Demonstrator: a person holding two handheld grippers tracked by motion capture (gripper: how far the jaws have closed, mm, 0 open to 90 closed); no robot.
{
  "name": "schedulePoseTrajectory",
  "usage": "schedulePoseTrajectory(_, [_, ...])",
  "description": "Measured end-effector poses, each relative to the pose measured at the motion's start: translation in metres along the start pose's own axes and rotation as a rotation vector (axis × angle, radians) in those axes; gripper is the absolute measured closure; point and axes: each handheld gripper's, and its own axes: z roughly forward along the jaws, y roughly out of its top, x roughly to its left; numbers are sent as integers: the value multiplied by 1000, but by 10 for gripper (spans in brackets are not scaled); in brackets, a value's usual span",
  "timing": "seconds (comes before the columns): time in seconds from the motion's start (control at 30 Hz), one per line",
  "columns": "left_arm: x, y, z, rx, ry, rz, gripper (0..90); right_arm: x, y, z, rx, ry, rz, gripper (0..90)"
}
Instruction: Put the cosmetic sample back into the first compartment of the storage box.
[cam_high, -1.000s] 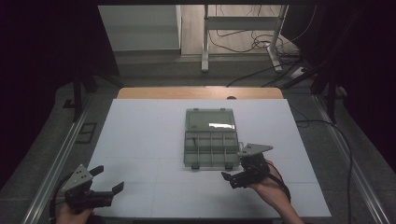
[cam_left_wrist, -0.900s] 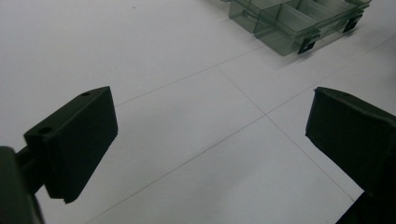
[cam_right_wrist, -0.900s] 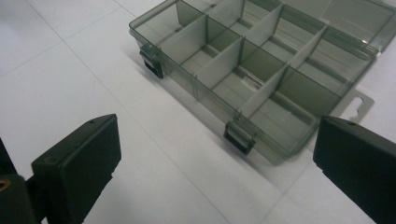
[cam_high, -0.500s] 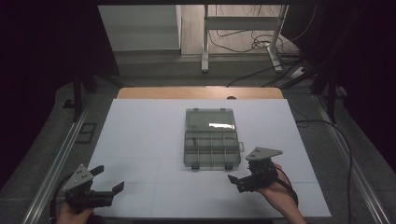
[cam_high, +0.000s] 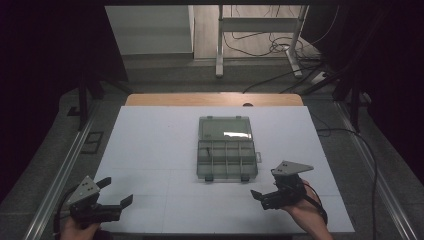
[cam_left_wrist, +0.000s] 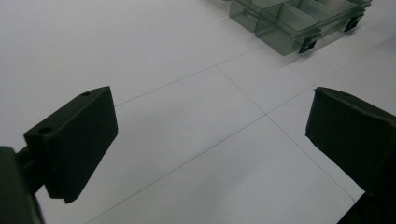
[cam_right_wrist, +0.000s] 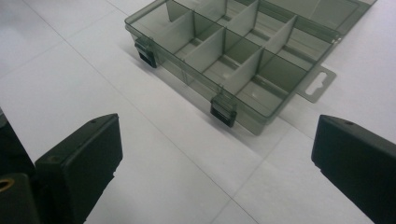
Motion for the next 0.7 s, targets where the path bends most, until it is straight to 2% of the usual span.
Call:
schedulePoseTrajectory(0.17, [0,0,0,1,0,-2,27,-3,-6,-5,1,-17,0,21])
schedulePoseTrajectory(0.7, [0,0,0,0,0,-5,27,-13,-26,-27,-35,-59,49,21])
